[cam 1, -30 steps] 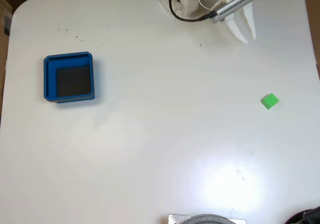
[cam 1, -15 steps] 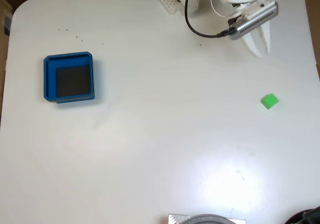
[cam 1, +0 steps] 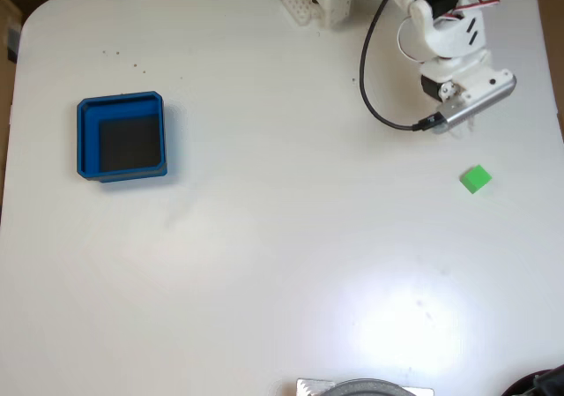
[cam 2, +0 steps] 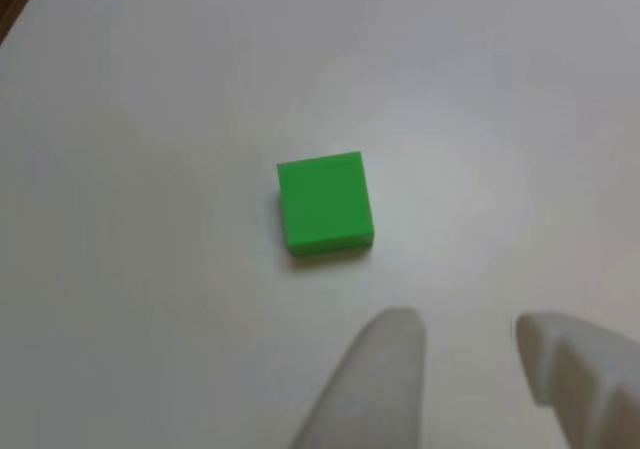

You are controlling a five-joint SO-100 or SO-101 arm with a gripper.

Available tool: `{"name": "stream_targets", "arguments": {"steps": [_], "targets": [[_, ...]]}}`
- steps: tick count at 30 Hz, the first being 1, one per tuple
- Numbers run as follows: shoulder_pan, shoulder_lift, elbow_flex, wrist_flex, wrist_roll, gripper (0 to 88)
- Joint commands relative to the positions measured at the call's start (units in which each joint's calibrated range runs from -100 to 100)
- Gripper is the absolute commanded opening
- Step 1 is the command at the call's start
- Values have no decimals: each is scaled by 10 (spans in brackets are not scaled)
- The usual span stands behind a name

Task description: Pick up green cube and drop it in the blue box

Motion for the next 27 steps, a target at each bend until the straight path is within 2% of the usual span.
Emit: {"name": "stream_targets", "arguments": {"steps": [1,15,27], "targets": [[-5,25,-78,3,0,78],[-6,44,-97,7,-4,192],[-11,105,-175,49,0,198]]}}
